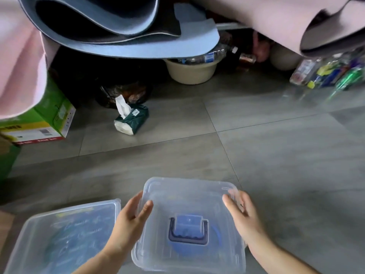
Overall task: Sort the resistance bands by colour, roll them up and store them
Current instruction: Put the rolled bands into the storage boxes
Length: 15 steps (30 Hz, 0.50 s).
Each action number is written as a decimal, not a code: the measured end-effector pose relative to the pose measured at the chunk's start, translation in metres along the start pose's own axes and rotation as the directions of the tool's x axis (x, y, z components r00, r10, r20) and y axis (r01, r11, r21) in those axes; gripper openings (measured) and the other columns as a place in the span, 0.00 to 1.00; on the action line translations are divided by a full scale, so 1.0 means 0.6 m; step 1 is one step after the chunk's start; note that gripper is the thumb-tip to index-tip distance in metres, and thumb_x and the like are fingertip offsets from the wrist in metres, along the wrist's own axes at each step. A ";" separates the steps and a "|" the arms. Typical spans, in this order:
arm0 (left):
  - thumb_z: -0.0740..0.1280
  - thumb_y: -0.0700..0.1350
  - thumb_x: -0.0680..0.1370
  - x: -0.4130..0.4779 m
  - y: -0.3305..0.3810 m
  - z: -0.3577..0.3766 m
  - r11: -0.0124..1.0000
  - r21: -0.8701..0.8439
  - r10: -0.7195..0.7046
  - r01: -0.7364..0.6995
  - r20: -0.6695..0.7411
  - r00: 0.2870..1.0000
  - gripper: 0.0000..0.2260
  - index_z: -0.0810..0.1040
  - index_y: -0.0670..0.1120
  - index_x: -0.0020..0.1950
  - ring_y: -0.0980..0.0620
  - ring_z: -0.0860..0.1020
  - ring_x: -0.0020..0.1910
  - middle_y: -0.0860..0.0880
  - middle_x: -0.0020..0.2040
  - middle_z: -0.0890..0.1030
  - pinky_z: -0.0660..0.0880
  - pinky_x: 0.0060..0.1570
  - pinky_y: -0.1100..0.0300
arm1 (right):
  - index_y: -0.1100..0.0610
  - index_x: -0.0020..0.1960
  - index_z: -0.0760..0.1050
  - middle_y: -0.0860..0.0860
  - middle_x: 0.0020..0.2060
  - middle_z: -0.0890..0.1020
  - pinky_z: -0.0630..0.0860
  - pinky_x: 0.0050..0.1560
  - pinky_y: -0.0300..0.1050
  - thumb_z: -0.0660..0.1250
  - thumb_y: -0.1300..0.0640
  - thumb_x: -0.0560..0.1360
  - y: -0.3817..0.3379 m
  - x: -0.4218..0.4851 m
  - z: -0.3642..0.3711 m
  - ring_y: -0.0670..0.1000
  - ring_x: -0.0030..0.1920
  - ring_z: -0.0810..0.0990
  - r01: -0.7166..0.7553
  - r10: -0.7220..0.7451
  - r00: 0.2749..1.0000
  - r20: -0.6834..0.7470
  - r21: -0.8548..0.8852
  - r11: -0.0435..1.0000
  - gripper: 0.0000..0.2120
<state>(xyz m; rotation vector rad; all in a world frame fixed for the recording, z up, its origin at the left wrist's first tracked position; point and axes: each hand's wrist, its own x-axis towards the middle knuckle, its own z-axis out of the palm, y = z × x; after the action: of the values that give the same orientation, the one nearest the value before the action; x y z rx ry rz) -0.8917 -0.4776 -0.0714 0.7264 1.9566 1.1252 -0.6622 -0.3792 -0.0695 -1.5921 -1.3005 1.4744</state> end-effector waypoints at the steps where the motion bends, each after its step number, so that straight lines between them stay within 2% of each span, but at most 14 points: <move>1: 0.66 0.46 0.77 -0.004 -0.008 0.001 0.999 0.024 -0.021 0.021 0.003 1.000 0.22 0.69 0.44 0.70 0.56 0.70 0.63 0.53 0.61 0.73 0.65 0.63 0.60 | 0.49 0.57 0.72 0.43 0.56 0.75 0.64 0.56 0.36 0.66 0.55 0.76 0.010 -0.006 0.002 0.43 0.59 0.71 -0.012 0.012 1.000 0.028 -0.008 1.000 0.11; 3: 0.65 0.48 0.78 -0.006 -0.026 0.003 0.997 0.069 -0.049 0.047 0.032 0.998 0.21 0.68 0.46 0.70 0.54 0.72 0.64 0.52 0.64 0.75 0.67 0.65 0.57 | 0.46 0.67 0.67 0.41 0.62 0.71 0.62 0.61 0.37 0.64 0.53 0.77 0.021 -0.003 0.002 0.42 0.62 0.68 -0.042 0.047 0.996 0.072 -0.064 0.997 0.19; 4: 0.64 0.48 0.78 -0.006 -0.032 0.006 0.996 0.073 -0.058 0.055 0.045 0.997 0.21 0.68 0.47 0.70 0.54 0.72 0.64 0.52 0.64 0.75 0.67 0.65 0.56 | 0.46 0.69 0.66 0.41 0.64 0.70 0.61 0.61 0.37 0.63 0.52 0.77 0.025 0.001 0.002 0.42 0.63 0.68 -0.054 0.063 0.994 0.084 -0.101 0.993 0.21; 7: 0.65 0.51 0.77 -0.001 -0.037 0.007 0.990 0.012 -0.140 0.140 0.065 0.988 0.22 0.67 0.50 0.71 0.53 0.73 0.64 0.52 0.64 0.75 0.68 0.66 0.52 | 0.47 0.70 0.66 0.43 0.63 0.70 0.60 0.60 0.36 0.62 0.53 0.78 0.024 0.013 0.004 0.42 0.61 0.67 -0.096 0.116 0.985 0.126 -0.154 0.983 0.20; 10: 0.67 0.55 0.74 0.007 -0.046 0.005 0.975 -0.045 -0.212 0.216 0.079 0.974 0.26 0.69 0.50 0.69 0.51 0.75 0.61 0.51 0.62 0.77 0.71 0.64 0.49 | 0.48 0.71 0.65 0.46 0.67 0.70 0.60 0.61 0.36 0.61 0.53 0.79 0.020 0.027 0.008 0.46 0.68 0.67 -0.088 0.119 0.979 0.163 -0.187 0.979 0.21; 12: 0.66 0.50 0.77 0.009 -0.051 0.009 0.980 -0.004 -0.200 0.201 0.072 0.977 0.19 0.72 0.50 0.66 0.51 0.76 0.58 0.51 0.57 0.79 0.73 0.60 0.53 | 0.49 0.72 0.63 0.48 0.68 0.69 0.60 0.61 0.36 0.61 0.53 0.79 0.016 0.031 0.011 0.48 0.70 0.66 -0.097 0.139 0.973 0.185 -0.219 0.971 0.22; 14: 0.65 0.47 0.78 0.010 -0.048 0.012 0.985 0.040 -0.169 0.167 0.039 0.985 0.07 0.75 0.50 0.55 0.54 0.76 0.45 0.53 0.46 0.78 0.73 0.47 0.59 | 0.50 0.72 0.64 0.49 0.67 0.70 0.61 0.59 0.36 0.61 0.51 0.79 0.018 0.035 0.012 0.48 0.67 0.68 -0.097 0.145 0.973 0.179 -0.255 0.962 0.22; 15: 0.65 0.47 0.78 0.011 -0.044 0.012 0.984 0.054 -0.174 0.172 0.039 0.984 0.02 0.74 0.50 0.47 0.55 0.73 0.38 0.53 0.39 0.75 0.71 0.40 0.61 | 0.50 0.71 0.65 0.50 0.67 0.71 0.62 0.58 0.37 0.61 0.49 0.78 0.019 0.035 0.011 0.47 0.64 0.70 -0.105 0.154 0.974 0.168 -0.268 0.958 0.22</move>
<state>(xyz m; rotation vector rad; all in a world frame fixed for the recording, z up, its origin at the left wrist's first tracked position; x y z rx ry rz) -0.8921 -0.4809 -0.0994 0.5891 1.9762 0.9506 -0.6679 -0.3650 -0.0888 -1.7669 -1.5737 1.6210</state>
